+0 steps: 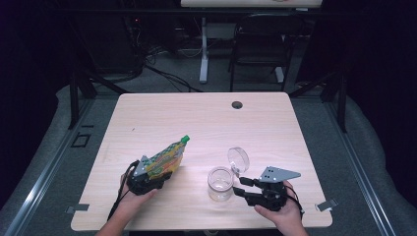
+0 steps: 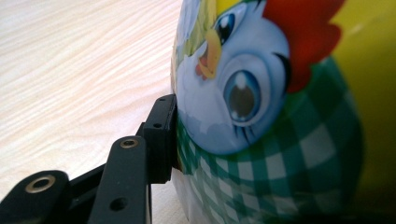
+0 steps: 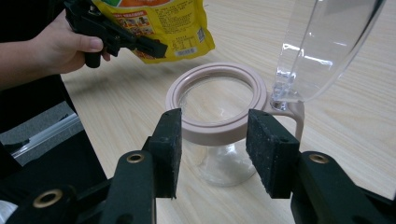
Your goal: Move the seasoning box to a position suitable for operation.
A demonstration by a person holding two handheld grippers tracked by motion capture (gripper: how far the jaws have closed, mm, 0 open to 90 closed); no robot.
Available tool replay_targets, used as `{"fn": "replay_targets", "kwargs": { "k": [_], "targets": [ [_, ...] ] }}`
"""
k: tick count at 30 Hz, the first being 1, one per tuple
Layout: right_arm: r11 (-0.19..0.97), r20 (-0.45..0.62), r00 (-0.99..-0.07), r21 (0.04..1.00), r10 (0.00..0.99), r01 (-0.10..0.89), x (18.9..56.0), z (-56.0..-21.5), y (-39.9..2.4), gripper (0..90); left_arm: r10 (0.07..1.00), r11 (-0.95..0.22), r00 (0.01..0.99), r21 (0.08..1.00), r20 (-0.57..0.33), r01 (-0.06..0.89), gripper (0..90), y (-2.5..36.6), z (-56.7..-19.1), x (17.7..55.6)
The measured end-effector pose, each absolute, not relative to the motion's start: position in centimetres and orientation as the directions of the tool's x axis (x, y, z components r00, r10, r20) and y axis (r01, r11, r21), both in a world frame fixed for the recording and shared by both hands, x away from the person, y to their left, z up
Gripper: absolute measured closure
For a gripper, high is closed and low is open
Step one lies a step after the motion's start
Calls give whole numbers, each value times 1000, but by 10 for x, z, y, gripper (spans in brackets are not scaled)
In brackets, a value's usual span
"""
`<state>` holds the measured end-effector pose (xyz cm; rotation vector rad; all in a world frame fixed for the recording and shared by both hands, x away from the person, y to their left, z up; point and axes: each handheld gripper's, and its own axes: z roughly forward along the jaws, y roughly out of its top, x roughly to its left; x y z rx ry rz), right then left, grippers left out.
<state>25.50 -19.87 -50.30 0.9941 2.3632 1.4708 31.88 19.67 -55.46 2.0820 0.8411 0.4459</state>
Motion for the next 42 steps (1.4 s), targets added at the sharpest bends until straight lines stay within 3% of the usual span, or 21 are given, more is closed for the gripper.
{"fn": "replay_targets", "kwargs": {
  "k": [23,32,42],
  "targets": [
    [305,138,-784,870,605,388,249,-500,-191,592,666,-605,691,744,279,283,554,182,-542,303],
    [309,124,-781,871,613,381,248,-500,-186,594,614,-700,673,679,412,223,554,172,-540,295],
    [317,120,-785,869,608,379,248,-500,-182,596,573,-748,665,636,479,187,554,164,-540,290]
  ]
}}
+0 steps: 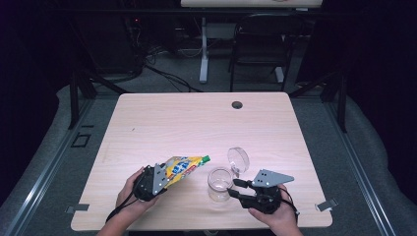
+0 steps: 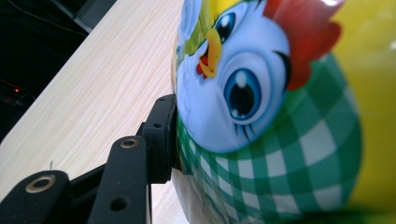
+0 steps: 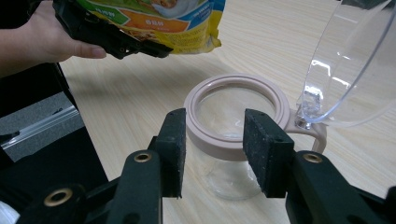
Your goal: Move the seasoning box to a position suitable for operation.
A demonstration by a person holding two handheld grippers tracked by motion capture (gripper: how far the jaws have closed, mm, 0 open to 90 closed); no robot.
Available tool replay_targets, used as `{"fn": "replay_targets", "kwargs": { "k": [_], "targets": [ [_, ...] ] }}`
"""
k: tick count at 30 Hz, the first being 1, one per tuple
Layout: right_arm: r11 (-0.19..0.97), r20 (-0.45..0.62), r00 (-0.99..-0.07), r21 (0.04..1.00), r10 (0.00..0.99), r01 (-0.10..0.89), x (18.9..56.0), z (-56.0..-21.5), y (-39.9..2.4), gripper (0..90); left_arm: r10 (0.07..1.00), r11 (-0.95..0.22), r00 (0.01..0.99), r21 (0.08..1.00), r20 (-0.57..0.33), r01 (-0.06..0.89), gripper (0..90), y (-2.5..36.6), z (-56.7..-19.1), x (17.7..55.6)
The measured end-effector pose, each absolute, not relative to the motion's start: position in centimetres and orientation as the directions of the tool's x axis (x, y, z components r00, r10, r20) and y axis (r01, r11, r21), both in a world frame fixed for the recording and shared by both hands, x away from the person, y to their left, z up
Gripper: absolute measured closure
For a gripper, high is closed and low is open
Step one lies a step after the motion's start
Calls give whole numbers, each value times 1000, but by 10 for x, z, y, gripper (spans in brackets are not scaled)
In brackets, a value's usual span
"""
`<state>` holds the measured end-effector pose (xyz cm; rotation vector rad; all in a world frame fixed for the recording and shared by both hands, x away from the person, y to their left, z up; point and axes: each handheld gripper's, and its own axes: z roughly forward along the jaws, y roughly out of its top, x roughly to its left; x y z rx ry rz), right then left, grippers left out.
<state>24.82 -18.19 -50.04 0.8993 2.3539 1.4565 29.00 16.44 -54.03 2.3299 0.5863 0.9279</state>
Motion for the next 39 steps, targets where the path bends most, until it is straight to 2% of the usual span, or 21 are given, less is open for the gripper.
{"fn": "replay_targets", "kwargs": {
  "k": [12,30,39],
  "targets": [
    [324,113,-785,868,609,376,248,-501,-181,596,552,-772,652,613,519,166,555,161,-541,287],
    [318,116,-786,871,607,374,248,-501,-172,596,484,-842,553,533,677,85,555,153,-537,279],
    [317,111,-786,874,608,369,249,-500,-168,597,444,-869,522,493,729,51,556,148,-539,274]
  ]
}}
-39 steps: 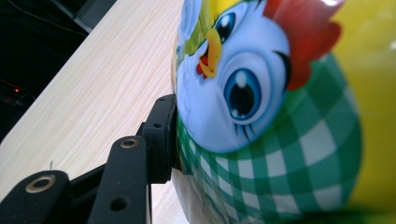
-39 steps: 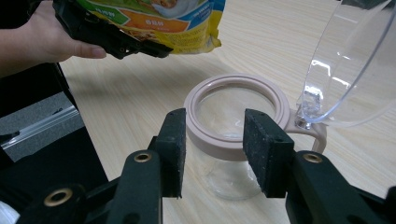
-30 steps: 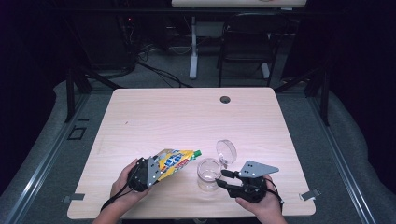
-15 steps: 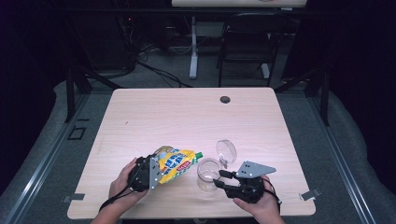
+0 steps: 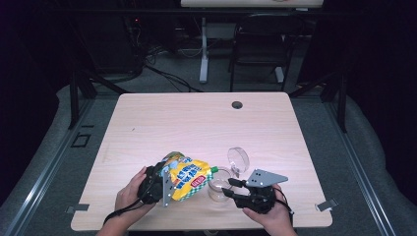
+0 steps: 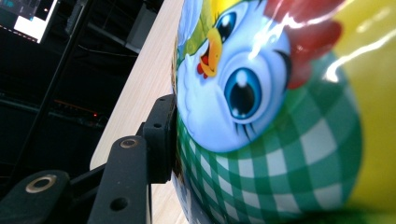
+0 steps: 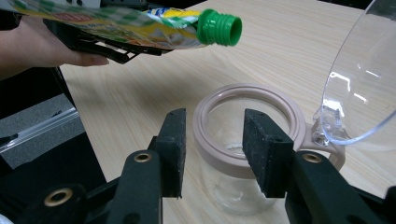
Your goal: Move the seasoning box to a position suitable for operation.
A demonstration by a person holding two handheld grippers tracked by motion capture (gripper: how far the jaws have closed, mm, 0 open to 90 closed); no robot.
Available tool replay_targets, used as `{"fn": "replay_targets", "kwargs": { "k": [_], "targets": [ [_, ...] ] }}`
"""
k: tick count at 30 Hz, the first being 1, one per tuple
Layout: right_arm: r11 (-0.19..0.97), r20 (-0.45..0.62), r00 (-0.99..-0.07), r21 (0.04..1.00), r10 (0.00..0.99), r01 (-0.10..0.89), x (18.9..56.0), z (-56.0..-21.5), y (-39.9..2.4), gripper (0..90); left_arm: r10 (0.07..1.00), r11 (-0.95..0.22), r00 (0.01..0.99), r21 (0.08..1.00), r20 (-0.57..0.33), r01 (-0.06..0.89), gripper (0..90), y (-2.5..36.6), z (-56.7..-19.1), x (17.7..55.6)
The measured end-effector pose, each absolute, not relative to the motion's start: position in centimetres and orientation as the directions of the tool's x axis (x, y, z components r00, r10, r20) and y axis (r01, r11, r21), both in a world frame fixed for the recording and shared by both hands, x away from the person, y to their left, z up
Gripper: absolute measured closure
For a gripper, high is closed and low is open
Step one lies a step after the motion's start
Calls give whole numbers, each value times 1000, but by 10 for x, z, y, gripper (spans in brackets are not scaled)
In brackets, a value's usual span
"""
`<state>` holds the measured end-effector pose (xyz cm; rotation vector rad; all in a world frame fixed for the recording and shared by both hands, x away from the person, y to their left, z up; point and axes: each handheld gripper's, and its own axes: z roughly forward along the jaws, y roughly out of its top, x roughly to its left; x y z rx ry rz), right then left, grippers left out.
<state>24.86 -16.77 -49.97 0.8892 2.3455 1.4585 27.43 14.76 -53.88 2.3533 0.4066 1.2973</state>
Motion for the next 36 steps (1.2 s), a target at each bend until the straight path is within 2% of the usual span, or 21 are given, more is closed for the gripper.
{"fn": "replay_targets", "kwargs": {
  "k": [13,36],
  "targets": [
    [308,114,-782,878,612,368,249,-500,-166,598,426,-882,502,470,753,44,556,147,-540,274],
    [340,71,-785,875,616,346,247,-500,-161,602,329,-930,460,366,825,8,556,139,-540,270]
  ]
}}
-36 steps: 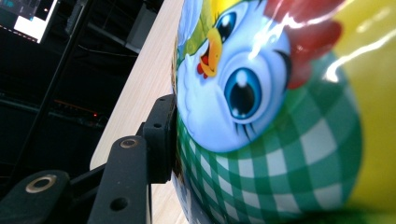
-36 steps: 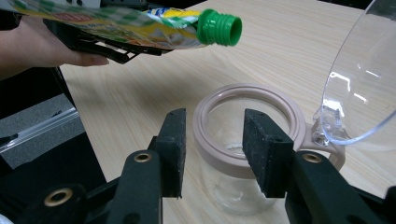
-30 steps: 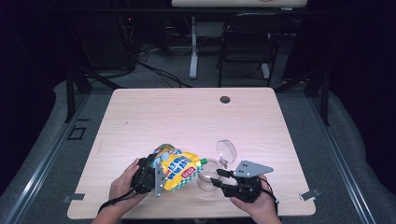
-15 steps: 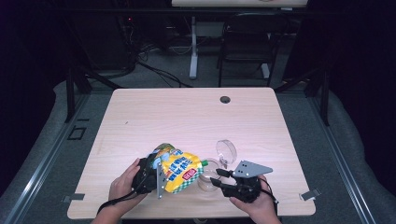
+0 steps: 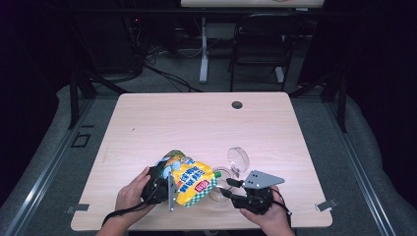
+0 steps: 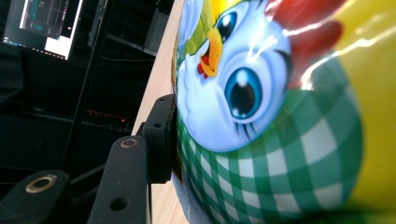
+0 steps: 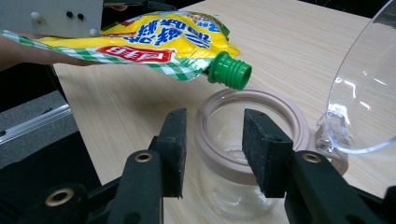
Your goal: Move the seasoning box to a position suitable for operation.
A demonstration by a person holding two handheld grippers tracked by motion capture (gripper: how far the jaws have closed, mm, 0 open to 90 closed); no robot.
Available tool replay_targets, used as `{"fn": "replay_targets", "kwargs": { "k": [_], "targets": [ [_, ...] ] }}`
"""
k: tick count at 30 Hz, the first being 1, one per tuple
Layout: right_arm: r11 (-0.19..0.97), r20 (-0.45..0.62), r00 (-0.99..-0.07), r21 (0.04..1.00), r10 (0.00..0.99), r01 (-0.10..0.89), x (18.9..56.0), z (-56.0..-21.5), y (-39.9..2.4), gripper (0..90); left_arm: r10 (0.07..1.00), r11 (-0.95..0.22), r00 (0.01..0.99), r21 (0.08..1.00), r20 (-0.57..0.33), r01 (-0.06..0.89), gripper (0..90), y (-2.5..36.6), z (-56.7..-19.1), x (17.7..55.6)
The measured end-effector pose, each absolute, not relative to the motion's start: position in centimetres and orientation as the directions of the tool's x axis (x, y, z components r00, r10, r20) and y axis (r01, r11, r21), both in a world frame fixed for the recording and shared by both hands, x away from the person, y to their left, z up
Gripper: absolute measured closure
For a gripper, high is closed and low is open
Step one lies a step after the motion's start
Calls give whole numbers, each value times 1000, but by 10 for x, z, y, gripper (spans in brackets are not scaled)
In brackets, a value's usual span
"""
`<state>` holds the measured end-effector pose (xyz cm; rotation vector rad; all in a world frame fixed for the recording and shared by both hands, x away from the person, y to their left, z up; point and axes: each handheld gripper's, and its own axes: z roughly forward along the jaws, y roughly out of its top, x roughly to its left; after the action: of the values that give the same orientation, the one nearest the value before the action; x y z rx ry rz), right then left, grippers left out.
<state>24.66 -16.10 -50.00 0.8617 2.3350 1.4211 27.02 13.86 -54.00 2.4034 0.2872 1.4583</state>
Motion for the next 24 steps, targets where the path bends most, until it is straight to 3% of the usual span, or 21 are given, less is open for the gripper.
{"fn": "replay_targets", "kwargs": {
  "k": [24],
  "targets": [
    [370,45,-790,866,612,336,246,-504,-154,623,189,-977,412,214,891,-15,568,130,-541,271]
  ]
}}
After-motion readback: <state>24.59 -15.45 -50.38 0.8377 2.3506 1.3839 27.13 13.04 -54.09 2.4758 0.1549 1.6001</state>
